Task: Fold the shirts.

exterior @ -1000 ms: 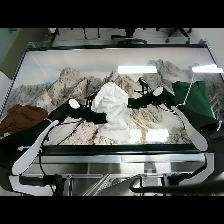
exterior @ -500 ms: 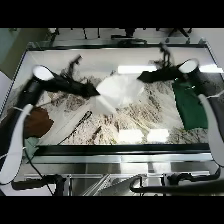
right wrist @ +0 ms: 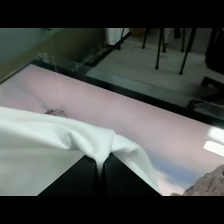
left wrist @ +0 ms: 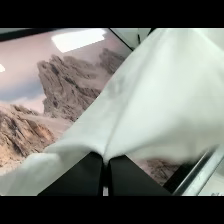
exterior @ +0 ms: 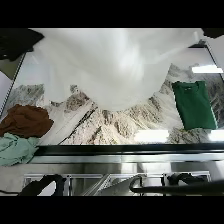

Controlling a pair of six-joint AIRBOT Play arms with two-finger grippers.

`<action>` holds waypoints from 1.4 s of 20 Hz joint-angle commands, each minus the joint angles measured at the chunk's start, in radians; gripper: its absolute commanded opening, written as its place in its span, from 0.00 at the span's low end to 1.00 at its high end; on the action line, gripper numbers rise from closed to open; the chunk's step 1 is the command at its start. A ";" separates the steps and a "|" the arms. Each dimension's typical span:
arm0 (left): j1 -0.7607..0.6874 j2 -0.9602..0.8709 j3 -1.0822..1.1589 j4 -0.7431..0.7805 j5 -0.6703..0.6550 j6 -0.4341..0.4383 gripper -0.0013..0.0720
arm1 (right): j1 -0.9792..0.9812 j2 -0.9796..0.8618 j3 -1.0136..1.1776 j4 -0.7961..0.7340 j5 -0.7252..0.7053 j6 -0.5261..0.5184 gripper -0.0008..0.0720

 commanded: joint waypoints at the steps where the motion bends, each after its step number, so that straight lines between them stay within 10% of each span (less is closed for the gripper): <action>1: 0.071 0.070 0.027 0.004 -0.067 -0.005 0.03 | -0.003 0.069 0.014 -0.132 0.049 0.029 0.04; 7: 0.030 -0.105 0.009 0.004 -0.187 -0.013 0.03 | -0.002 -0.127 -0.039 -0.065 0.169 0.028 0.04; 18: -0.068 -0.716 -0.307 0.176 0.034 0.068 0.04 | 0.111 -0.819 -0.155 0.041 -0.050 0.021 0.04; 19: -0.068 -0.759 -0.264 0.176 0.033 0.068 0.11 | 0.117 -0.839 -0.155 0.062 -0.097 0.021 0.04; 21: -0.068 -0.814 -0.171 0.177 0.000 0.067 0.92 | 0.113 -0.838 -0.146 0.098 -0.145 0.021 0.42; 22: -0.068 -0.831 -0.124 0.178 -0.026 0.066 0.98 | 0.097 -0.821 -0.129 0.089 -0.129 0.021 0.56; 28: -0.059 -0.801 0.059 0.228 -0.123 0.036 0.98 | -0.116 -0.574 -0.203 -0.230 0.244 0.251 0.46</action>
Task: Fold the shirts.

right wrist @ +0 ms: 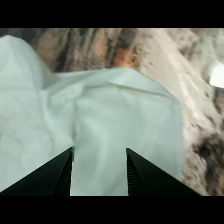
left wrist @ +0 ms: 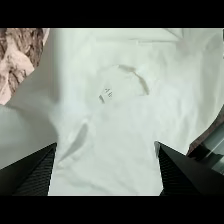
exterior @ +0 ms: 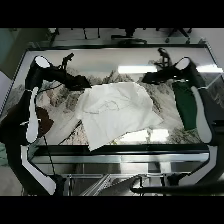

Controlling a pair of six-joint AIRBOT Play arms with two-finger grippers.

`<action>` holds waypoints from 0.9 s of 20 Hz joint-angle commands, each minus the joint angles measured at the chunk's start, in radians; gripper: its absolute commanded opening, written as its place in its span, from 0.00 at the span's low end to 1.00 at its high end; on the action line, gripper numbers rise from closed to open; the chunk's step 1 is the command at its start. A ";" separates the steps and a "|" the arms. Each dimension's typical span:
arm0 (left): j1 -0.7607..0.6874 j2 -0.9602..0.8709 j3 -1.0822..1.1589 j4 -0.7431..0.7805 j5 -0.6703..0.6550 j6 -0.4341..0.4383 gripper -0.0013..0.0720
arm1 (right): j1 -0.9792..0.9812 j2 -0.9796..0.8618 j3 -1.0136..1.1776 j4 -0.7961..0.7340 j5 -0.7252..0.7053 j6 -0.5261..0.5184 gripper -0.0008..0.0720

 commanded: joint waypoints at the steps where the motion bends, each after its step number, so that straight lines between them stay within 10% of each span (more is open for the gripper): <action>1: 0.002 0.045 0.030 0.055 -0.036 -0.019 0.98 | -0.121 0.143 -0.130 -0.158 0.218 0.116 0.40; 3: 0.002 0.106 -0.023 0.128 -0.038 -0.019 0.98 | -0.171 0.258 -0.340 -0.155 0.212 0.117 0.42; 6: 0.002 0.180 -0.083 0.197 -0.032 -0.020 0.98 | -0.184 0.447 -0.690 -0.096 0.148 0.132 0.74; 18: -0.003 0.214 -0.214 0.200 -0.008 -0.022 0.98 | 0.043 0.435 -1.116 0.288 -0.398 0.065 0.72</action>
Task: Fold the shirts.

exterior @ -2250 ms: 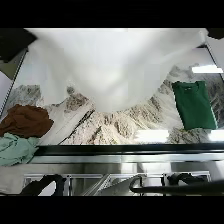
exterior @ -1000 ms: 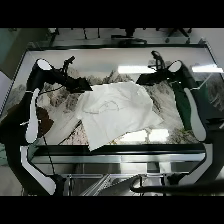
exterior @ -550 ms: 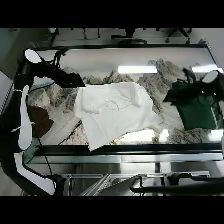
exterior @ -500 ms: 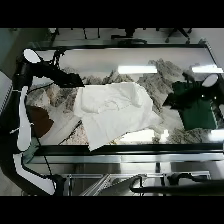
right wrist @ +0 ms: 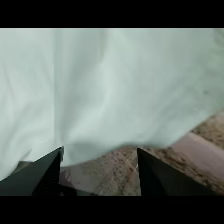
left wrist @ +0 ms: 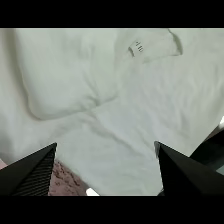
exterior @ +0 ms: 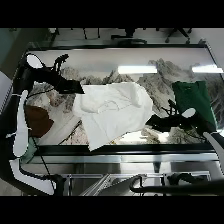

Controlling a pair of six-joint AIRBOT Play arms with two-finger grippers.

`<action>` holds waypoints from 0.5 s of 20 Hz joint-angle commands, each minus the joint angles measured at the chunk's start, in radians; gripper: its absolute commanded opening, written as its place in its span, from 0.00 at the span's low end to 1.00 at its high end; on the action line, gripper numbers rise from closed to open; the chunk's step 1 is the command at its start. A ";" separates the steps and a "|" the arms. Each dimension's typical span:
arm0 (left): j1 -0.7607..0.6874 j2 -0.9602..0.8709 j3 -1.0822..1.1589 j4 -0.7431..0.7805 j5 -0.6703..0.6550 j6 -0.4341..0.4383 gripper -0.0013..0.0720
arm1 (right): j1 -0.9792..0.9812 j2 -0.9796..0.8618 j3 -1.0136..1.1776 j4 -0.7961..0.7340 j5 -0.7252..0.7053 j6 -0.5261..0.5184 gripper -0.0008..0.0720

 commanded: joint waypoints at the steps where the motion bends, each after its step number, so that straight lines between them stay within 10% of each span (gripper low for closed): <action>1: 0.014 0.002 -0.009 0.005 0.000 0.000 0.98 | 0.053 -0.076 -0.019 0.116 -0.145 -0.057 0.62; 3: 0.032 0.002 -0.009 0.005 -0.002 0.000 0.98 | 0.043 -0.095 0.025 0.137 -0.169 -0.123 0.07; 10: 0.044 0.002 -0.010 0.005 -0.058 -0.001 0.98 | -0.176 -0.262 0.439 0.112 -0.097 -0.193 0.04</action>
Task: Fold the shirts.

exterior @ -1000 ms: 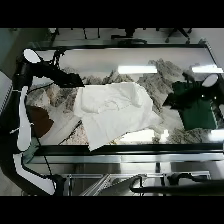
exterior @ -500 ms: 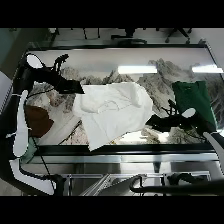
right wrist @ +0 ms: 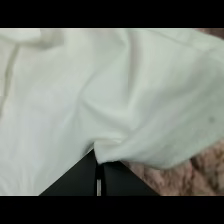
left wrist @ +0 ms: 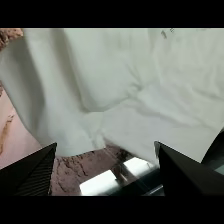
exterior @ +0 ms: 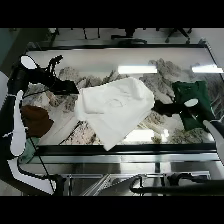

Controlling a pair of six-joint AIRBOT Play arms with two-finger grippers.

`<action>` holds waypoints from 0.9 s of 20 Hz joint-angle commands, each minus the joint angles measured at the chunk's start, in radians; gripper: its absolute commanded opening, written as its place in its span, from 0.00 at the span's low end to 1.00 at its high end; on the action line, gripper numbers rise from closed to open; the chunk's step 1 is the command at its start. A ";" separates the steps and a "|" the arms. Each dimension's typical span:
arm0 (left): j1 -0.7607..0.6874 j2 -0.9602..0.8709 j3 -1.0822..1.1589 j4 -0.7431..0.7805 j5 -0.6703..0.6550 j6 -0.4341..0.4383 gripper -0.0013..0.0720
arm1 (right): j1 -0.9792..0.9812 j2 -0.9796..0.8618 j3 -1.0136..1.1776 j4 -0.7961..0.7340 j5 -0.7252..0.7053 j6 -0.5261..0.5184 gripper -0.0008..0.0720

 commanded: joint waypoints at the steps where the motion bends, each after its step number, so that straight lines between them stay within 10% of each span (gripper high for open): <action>1: -0.029 0.000 0.000 0.000 -0.025 0.000 0.98 | -0.089 -0.149 0.252 0.002 0.078 -0.055 0.04; 5: -0.162 0.000 -0.076 0.019 0.068 0.001 0.98 | -0.072 -0.394 0.510 0.002 0.182 -0.055 0.04; 18: -0.636 -0.189 -0.055 0.774 0.244 -0.046 0.98 | -0.049 -0.528 0.617 0.003 0.222 -0.067 0.04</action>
